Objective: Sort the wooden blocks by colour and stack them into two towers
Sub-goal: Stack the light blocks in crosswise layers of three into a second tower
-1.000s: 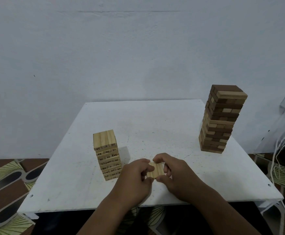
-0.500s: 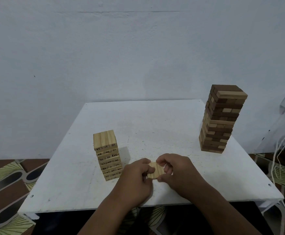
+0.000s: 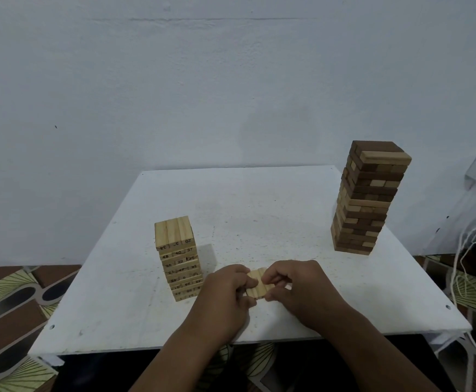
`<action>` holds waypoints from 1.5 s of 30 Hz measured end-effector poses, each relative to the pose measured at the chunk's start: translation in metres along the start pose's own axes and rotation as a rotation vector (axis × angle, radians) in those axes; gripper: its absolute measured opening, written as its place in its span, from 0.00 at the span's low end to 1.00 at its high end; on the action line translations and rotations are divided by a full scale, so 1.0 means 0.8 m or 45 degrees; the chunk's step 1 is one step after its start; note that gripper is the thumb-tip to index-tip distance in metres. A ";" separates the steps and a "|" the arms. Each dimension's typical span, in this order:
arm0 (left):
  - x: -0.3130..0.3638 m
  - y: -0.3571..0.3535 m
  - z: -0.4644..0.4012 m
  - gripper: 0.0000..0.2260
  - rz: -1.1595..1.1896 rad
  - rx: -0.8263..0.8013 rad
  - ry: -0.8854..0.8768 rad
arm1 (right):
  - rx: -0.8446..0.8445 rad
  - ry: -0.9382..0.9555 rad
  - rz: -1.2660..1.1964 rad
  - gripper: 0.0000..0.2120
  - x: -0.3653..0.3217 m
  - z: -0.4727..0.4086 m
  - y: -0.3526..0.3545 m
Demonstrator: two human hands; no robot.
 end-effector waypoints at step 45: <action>0.011 -0.002 0.006 0.18 -0.052 -0.024 -0.071 | -0.072 0.244 -0.089 0.22 -0.009 0.006 -0.002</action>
Point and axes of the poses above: each hand's wrist, its own z-axis away from the middle knuckle, its own y-axis out of the back of the hand, x = y × z, the point moved 9 cm from there along -z, towards the middle knuckle, and after that the axes turned 10 degrees about -z, right-handed, at the moved point
